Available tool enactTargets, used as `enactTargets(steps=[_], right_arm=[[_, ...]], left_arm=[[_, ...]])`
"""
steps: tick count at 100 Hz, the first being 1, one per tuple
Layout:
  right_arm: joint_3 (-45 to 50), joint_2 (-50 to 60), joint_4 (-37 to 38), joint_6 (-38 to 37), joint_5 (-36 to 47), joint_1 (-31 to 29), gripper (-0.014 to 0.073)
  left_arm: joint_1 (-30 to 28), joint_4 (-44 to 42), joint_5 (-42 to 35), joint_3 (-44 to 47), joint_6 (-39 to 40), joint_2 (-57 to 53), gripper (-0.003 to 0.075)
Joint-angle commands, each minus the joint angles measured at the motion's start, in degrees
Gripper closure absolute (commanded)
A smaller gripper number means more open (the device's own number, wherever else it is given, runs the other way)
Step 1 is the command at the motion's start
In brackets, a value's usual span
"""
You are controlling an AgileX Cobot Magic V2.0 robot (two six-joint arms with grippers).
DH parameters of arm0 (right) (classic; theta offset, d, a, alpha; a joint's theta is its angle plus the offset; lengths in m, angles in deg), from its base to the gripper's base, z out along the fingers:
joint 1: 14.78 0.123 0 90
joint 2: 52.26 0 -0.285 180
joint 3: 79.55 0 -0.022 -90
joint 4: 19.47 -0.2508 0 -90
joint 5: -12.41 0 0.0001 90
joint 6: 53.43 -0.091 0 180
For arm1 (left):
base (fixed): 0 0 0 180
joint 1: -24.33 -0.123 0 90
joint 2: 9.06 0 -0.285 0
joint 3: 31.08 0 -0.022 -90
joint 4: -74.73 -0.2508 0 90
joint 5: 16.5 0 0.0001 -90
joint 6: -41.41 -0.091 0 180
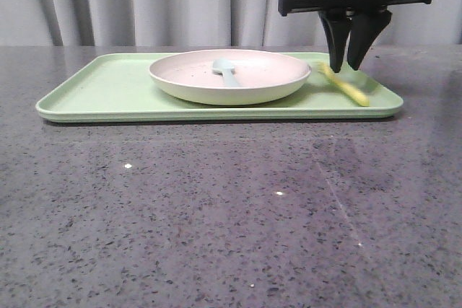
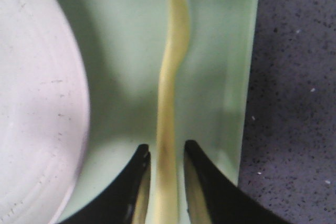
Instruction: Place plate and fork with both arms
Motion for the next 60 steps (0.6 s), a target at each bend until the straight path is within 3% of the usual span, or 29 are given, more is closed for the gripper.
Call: enactTargets(steps=[1,60], right_arm=[[-1.3,3.8,0.4,0.5,1.4,-0.2,0.0305],[-1.2,7.7,0.4,0.0,-0.3,-0.2,0.0342]], left_arm=[[-0.1,1.0,-4.0,-1.5,0.3,0.0,0.0356],[-0.1,1.0,-4.0,-1.5,0.3,0.0,0.0356]])
